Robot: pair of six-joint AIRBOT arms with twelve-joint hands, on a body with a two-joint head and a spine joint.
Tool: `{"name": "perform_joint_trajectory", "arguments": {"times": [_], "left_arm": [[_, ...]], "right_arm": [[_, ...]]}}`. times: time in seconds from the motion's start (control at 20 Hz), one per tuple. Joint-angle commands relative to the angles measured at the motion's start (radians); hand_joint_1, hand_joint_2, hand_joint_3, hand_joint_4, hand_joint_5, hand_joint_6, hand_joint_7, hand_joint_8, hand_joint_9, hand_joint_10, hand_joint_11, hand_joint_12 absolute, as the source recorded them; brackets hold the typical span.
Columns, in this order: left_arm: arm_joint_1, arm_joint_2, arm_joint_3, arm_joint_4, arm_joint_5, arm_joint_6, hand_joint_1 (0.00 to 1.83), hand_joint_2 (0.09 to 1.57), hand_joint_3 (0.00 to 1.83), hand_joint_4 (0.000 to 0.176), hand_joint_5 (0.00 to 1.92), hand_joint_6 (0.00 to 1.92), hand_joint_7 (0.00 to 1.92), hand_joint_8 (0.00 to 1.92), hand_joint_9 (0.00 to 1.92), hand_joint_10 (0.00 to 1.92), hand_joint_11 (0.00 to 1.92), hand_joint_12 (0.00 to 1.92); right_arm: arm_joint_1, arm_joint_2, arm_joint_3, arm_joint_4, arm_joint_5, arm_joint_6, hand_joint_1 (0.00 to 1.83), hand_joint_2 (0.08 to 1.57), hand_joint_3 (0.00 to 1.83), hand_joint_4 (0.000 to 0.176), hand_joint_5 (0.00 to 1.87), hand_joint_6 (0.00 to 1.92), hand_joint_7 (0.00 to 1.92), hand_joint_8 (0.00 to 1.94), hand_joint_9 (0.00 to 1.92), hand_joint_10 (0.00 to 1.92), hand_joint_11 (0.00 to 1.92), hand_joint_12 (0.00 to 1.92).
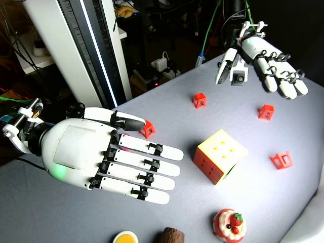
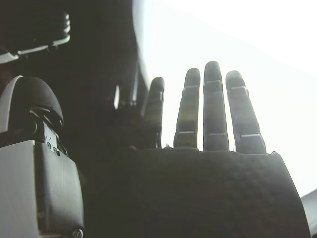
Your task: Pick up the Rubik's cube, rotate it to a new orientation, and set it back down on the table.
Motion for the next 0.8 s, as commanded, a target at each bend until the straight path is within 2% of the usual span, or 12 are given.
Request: {"name": "perform_joint_trajectory", "arguments": {"times": [0.0, 0.15, 0.2, 0.25, 0.3, 0.4, 0.45, 0.55, 0.6, 0.65, 0.7, 0.75], "left_arm": [[-0.019, -0.007, 0.005, -0.007, -0.097, -0.011, 0.59, 0.98, 0.02, 0.129, 0.0, 0.0, 0.0, 0.0, 0.0, 0.0, 0.0, 0.0], [-0.053, -0.036, 0.023, 0.007, -0.016, -0.036, 0.61, 0.94, 0.0, 0.126, 0.0, 0.0, 0.0, 0.0, 0.0, 0.0, 0.0, 0.0], [-0.071, -0.051, 0.034, 0.008, 0.025, -0.047, 0.61, 0.96, 0.01, 0.126, 0.0, 0.0, 0.0, 0.0, 0.0, 0.0, 0.0, 0.0], [-0.077, -0.054, 0.036, 0.008, 0.038, -0.05, 0.61, 0.96, 0.01, 0.121, 0.0, 0.0, 0.0, 0.0, 0.0, 0.0, 0.0, 0.0], [-0.094, -0.068, 0.048, 0.007, 0.077, -0.054, 0.61, 0.96, 0.01, 0.115, 0.0, 0.0, 0.0, 0.0, 0.0, 0.0, 0.0, 0.0], [-0.134, -0.101, 0.081, 0.02, 0.172, -0.067, 0.58, 0.96, 0.0, 0.068, 0.0, 0.0, 0.0, 0.0, 0.0, 0.0, 0.01, 0.0], [-0.15, -0.114, 0.092, 0.023, 0.214, -0.067, 0.62, 0.95, 0.0, 0.074, 0.0, 0.0, 0.0, 0.0, 0.0, 0.0, 0.0, 0.0], [-0.173, -0.142, 0.11, 0.022, 0.276, -0.067, 0.62, 0.9, 0.0, 0.037, 0.0, 0.0, 0.0, 0.0, 0.0, 0.0, 0.01, 0.01], [-0.185, -0.156, 0.119, 0.022, 0.306, -0.067, 0.62, 0.89, 0.0, 0.034, 0.0, 0.0, 0.0, 0.0, 0.0, 0.0, 0.02, 0.01], [-0.196, -0.171, 0.13, 0.022, 0.335, -0.065, 0.64, 0.89, 0.0, 0.015, 0.0, 0.0, 0.0, 0.0, 0.0, 0.0, 0.05, 0.03], [-0.206, -0.184, 0.141, 0.022, 0.365, -0.064, 0.66, 0.88, 0.03, 0.016, 0.0, 0.0, 0.0, 0.0, 0.0, 0.0, 0.01, 0.31], [-0.216, -0.196, 0.152, 0.022, 0.389, -0.063, 0.71, 0.88, 0.02, 0.008, 0.0, 0.0, 0.0, 0.0, 0.0, 0.0, 0.0, 0.44]], "right_arm": [[0.017, 0.0, 0.001, 0.016, 0.112, 0.008, 0.56, 1.26, 0.02, 0.0, 0.0, 0.0, 0.0, 0.0, 0.0, 0.0, 0.0, 0.98], [0.014, -0.002, 0.001, 0.022, 0.105, 0.008, 0.53, 1.28, 0.0, 0.0, 0.0, 0.0, 0.0, 0.0, 0.0, 0.0, 0.0, 0.54], [0.011, -0.002, 0.001, 0.028, 0.102, 0.008, 0.51, 1.28, 0.0, 0.0, 0.0, 0.0, 0.0, 0.0, 0.0, 0.0, 0.0, 0.53], [0.01, -0.003, 0.001, 0.03, 0.1, 0.008, 0.49, 1.28, 0.0, 0.0, 0.0, 0.0, 0.0, 0.0, 0.0, 0.0, 0.0, 0.4], [0.006, -0.003, 0.001, 0.037, 0.097, 0.008, 0.46, 1.28, 0.0, 0.0, 0.0, 0.0, 0.0, 0.0, 0.0, 0.0, 0.0, 0.38], [-0.003, -0.004, 0.001, 0.049, 0.093, 0.008, 0.45, 1.28, 0.0, 0.0, 0.0, 0.0, 0.0, 0.0, 0.0, 0.0, 0.0, 0.26], [-0.007, -0.006, 0.001, 0.058, 0.093, 0.008, 0.47, 1.28, 0.0, 0.0, 0.0, 0.0, 0.0, 0.0, 0.0, 0.0, 0.0, 0.24], [-0.014, -0.008, 0.001, 0.074, 0.093, 0.008, 0.49, 1.29, 0.0, 0.0, 0.0, 0.0, 0.0, 0.0, 0.0, 0.0, 0.0, 0.11], [-0.017, -0.009, 0.001, 0.081, 0.093, 0.008, 0.49, 1.29, 0.0, 0.0, 0.0, 0.0, 0.0, 0.0, 0.0, 0.0, 0.0, 0.1], [-0.02, -0.01, 0.001, 0.087, 0.093, 0.008, 0.47, 1.3, 0.0, 0.0, 0.0, 0.0, 0.0, 0.0, 0.0, 0.0, 0.0, 0.02], [-0.023, -0.011, 0.002, 0.093, 0.093, 0.008, 0.47, 1.3, 0.0, 0.0, 0.0, 0.0, 0.0, 0.0, 0.0, 0.0, 0.0, 0.0], [-0.026, -0.014, 0.003, 0.097, 0.092, 0.008, 0.46, 1.3, 0.0, 0.0, 0.0, 0.0, 0.0, 0.0, 0.0, 0.0, 0.0, 0.0]]}}
